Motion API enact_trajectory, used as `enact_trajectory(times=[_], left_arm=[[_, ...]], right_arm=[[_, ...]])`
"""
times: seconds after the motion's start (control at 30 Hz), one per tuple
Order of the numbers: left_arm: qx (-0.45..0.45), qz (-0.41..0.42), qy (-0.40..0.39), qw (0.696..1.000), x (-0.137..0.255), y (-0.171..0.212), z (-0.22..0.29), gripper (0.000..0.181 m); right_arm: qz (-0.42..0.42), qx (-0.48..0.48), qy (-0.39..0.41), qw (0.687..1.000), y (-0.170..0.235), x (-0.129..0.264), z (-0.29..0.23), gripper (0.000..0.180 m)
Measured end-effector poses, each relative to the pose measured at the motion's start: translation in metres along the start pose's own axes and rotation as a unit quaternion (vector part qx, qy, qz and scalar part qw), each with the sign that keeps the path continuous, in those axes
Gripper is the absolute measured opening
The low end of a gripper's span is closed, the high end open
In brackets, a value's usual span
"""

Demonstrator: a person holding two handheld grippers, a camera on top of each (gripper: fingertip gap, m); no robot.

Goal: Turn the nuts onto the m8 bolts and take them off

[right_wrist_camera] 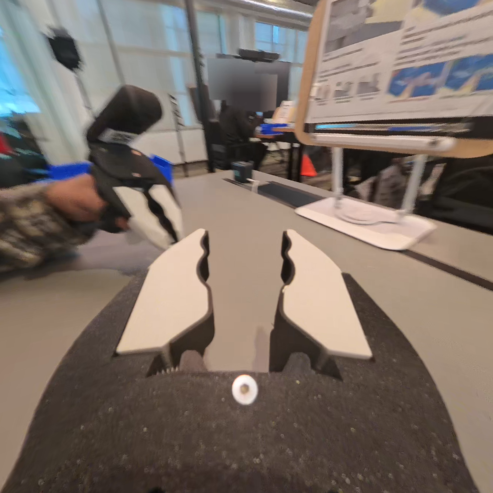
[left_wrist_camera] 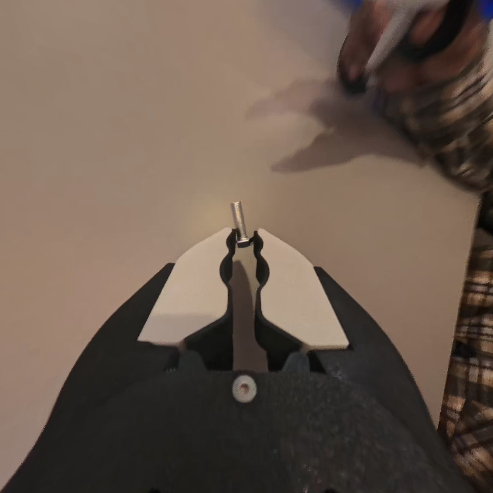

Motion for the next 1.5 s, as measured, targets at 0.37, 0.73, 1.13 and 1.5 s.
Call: enact_trajectory(times=[0.37, 0.73, 1.13, 1.5], left_arm=[[-0.057, 0.271, 0.139, 0.951, 0.047, -0.029, 0.029, 0.012], [-0.058, 0.283, 0.172, 0.942, 0.052, -0.026, 0.037, 0.011], [-0.049, 0.269, 0.215, 0.938, 0.037, -0.028, 0.044, 0.031], [-0.054, 0.253, 0.188, 0.948, 0.023, -0.028, 0.046, 0.051]], right_arm=[[-0.008, -0.043, -0.254, 0.966, -0.036, -0.063, -0.082, 0.022], [-0.018, -0.035, -0.289, 0.957, -0.034, -0.079, -0.092, 0.008], [-0.035, -0.017, -0.281, 0.959, -0.023, -0.071, -0.090, 0.007], [-0.026, -0.007, -0.282, 0.959, -0.028, -0.066, -0.092, 0.007]])
Point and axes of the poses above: each gripper's, where its closed fingertips meet, x back along the fingers, y out of its underside, z = x × y across the jaws, the point moved 3 cm from there along x, back along the fingers, and after that the axes turned 11 degrees about -z, right-handed, at the moved point
